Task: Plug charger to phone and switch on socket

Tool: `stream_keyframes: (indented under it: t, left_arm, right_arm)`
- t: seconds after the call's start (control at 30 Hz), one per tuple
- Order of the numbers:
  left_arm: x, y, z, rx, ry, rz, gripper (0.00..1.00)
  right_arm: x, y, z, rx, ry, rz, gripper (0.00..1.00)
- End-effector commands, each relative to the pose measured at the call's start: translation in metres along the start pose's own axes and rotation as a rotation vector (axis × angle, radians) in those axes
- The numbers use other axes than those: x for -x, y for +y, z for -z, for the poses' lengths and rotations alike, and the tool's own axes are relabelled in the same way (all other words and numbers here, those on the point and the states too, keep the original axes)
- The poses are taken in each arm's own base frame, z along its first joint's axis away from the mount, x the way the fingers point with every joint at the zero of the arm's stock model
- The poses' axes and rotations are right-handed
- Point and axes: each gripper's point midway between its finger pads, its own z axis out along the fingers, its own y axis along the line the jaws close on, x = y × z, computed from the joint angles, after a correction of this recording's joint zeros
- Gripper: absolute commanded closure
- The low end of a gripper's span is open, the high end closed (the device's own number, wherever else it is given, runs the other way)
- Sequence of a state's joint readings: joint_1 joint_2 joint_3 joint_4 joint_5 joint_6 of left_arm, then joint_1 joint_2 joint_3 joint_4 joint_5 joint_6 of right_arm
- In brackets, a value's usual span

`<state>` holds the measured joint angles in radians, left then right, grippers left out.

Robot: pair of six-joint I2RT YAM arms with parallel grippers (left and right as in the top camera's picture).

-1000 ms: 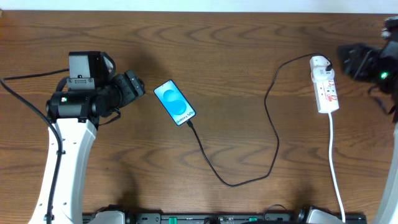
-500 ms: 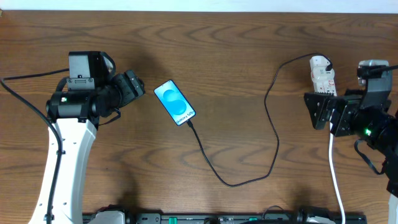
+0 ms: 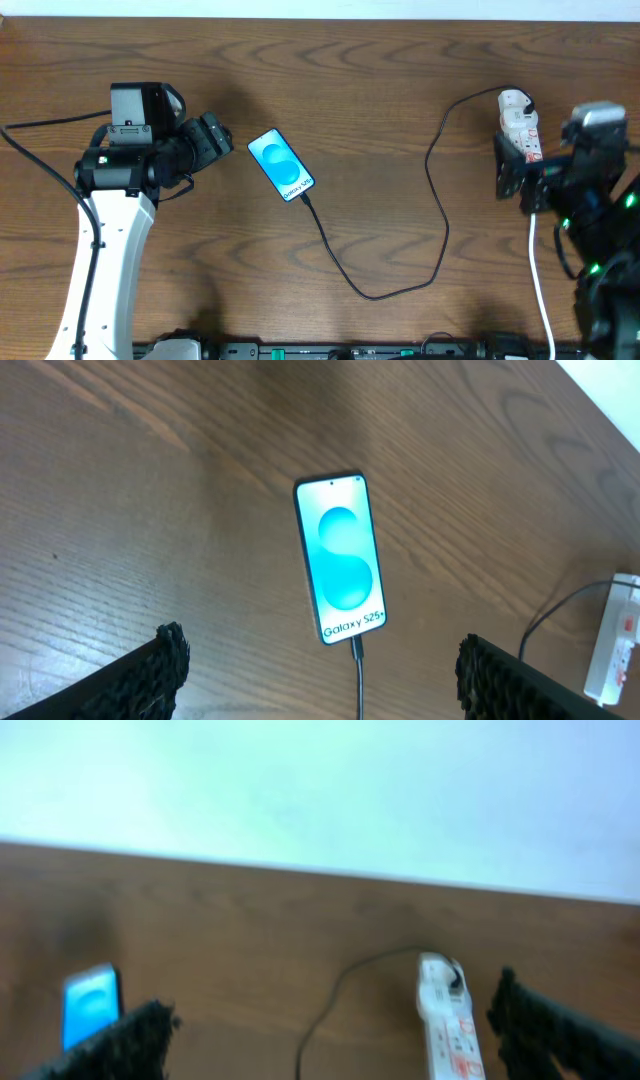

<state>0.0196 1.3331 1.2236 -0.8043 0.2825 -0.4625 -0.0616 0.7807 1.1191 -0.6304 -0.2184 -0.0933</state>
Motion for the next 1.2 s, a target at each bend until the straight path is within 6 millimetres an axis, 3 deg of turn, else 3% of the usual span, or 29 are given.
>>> stream_keyframes:
  t: [0.0, 0.17, 0.53, 0.77, 1.17]
  left_arm:
    - [0.003, 0.003, -0.001, 0.010, -0.006, -0.015, 0.13]
    - [0.003, 0.003, -0.001, 0.009, -0.005, -0.015, 0.13]
    - [0.003, 0.003, -0.001, 0.010, -0.006, -0.015, 0.13]
    - [0.003, 0.003, -0.001, 0.010, -0.006, -0.015, 0.13]
    - [0.003, 0.003, -0.001, 0.010, -0.006, -0.015, 0.13]
  right_arm:
    - [-0.038, 0.002, -0.004, -0.022, -0.043, 0.034, 0.01]
    - [-0.107, 0.014, -0.013, -0.006, -0.183, 0.067, 0.01]
    - [-0.197, 0.022, -0.029, 0.002, -0.250, 0.054, 0.01]
    - [-0.216, 0.023, -0.033, 0.012, -0.183, 0.032, 0.01]
    - [-0.215, 0.023, -0.033, 0.012, -0.187, 0.033, 0.01]
